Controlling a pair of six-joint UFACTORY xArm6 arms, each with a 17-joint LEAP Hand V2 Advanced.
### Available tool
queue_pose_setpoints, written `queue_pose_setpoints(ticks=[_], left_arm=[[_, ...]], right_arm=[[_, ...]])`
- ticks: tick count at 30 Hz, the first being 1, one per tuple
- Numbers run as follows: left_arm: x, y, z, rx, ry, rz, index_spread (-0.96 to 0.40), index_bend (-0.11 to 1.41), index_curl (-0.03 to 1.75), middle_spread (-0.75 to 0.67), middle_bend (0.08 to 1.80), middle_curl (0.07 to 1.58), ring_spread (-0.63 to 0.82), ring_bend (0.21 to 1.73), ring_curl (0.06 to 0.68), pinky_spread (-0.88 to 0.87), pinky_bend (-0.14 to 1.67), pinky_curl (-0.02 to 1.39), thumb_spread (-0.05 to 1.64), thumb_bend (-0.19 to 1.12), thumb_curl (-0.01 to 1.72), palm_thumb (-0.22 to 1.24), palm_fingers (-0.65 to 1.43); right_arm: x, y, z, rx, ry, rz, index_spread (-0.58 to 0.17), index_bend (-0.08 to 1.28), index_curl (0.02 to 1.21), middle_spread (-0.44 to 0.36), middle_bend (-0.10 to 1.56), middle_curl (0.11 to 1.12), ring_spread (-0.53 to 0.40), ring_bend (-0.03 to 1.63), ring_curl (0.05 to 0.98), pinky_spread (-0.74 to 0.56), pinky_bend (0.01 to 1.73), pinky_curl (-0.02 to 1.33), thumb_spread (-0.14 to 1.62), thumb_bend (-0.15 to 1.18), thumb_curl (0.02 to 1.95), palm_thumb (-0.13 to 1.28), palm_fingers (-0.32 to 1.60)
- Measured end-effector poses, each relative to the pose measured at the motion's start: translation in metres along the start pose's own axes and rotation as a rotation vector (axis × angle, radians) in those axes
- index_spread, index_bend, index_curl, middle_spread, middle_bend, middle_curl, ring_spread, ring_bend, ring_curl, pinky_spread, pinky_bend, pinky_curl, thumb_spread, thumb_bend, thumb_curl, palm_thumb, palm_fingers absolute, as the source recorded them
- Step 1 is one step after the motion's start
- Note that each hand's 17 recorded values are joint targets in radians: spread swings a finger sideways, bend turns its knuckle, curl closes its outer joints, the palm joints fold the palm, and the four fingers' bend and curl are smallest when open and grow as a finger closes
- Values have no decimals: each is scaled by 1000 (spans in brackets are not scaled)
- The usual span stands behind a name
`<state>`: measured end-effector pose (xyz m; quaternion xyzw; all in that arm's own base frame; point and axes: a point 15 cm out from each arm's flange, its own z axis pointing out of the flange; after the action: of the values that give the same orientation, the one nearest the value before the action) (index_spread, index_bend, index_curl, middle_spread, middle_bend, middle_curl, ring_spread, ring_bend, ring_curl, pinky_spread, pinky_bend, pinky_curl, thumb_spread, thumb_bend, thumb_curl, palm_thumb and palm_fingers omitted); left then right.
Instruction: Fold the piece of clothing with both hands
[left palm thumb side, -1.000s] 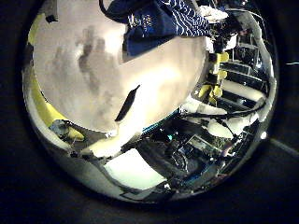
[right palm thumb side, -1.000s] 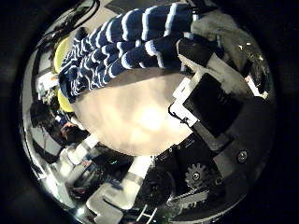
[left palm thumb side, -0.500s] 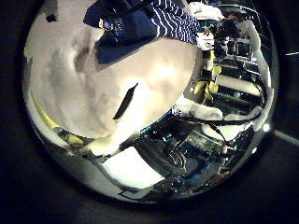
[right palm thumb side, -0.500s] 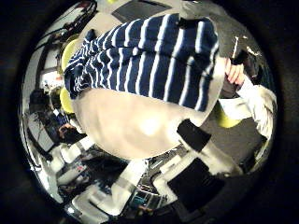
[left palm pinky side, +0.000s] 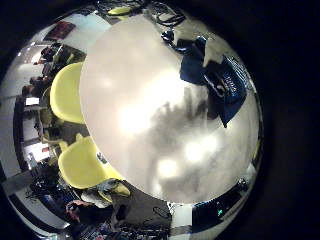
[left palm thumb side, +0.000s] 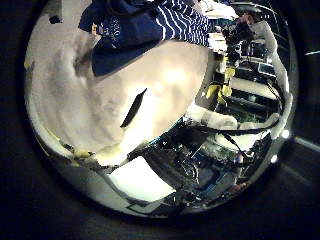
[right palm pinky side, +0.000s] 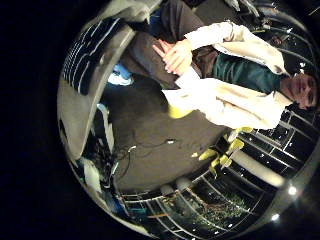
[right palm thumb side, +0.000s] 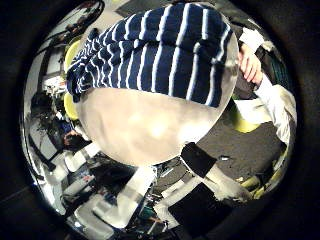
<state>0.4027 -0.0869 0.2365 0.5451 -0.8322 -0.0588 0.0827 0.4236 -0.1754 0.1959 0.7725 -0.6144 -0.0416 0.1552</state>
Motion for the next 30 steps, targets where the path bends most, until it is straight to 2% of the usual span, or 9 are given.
queue_pose_setpoints(ticks=[5,10,17,21,22,24,25,28,30], left_arm=[[-1,-3,-3,5,-1,0,-112,193,475,-7,185,369,11,697,228,63,371,362,1197,-16,293,329,311],[-2,-1,-4,7,-1,-1,-111,193,476,-4,183,365,20,693,226,63,374,364,1205,-17,292,332,307],[-7,0,-4,6,2,-6,-110,192,476,-3,185,363,23,694,226,63,373,366,1207,-17,292,333,306],[-10,1,-5,10,3,-11,-110,192,477,-3,186,363,24,694,226,64,369,366,1208,-17,291,333,305],[-12,1,-5,10,3,-13,-110,192,477,-3,186,363,24,694,226,64,369,366,1208,-17,291,333,305],[-13,0,-6,11,4,-13,-110,195,478,-3,185,362,24,693,226,64,367,365,1207,-18,292,331,307],[-12,-1,-7,14,3,-13,-110,195,478,-3,185,362,24,693,225,64,366,365,1207,-18,292,331,307],[-12,-2,-8,14,2,-11,-110,194,479,-3,184,361,24,691,225,64,367,366,1207,-17,293,330,309],[-12,-4,-10,19,2,-13,-112,193,479,-3,184,360,24,691,225,64,369,367,1207,-17,293,330,309]], right_arm=[[-8,-5,15,-79,56,-2,-281,131,340,0,262,394,34,581,323,298,544,391,934,-21,471,749,-42],[-3,-9,28,-140,139,20,-264,138,306,-7,257,388,23,574,319,287,522,369,916,-24,476,780,-6],[2,-10,36,-178,202,46,-242,143,283,-54,264,392,-59,603,327,195,537,355,895,-21,489,822,66],[2,-14,34,-171,228,43,-234,136,274,-130,302,412,-183,695,354,34,581,351,877,-15,505,875,193],[2,-15,33,-169,230,43,-240,124,266,-160,322,424,-233,755,375,-53,641,360,872,-12,513,897,262],[2,-15,33,-168,231,45,-248,119,258,-187,340,439,-275,819,400,-147,707,373,864,-12,520,919,319],[2,-16,33,-164,232,44,-262,115,243,-214,390,466,-317,899,427,-262,779,384,852,-11,528,945,414],[3,-24,32,-130,235,39,-298,153,247,-262,480,530,-367,1028,499,-424,885,421,837,-11,544,987,521],[4,-29,33,-110,236,37,-323,176,250,-294,553,570,-383,1066,517,-462,925,431,829,-8,553,1011,612]])
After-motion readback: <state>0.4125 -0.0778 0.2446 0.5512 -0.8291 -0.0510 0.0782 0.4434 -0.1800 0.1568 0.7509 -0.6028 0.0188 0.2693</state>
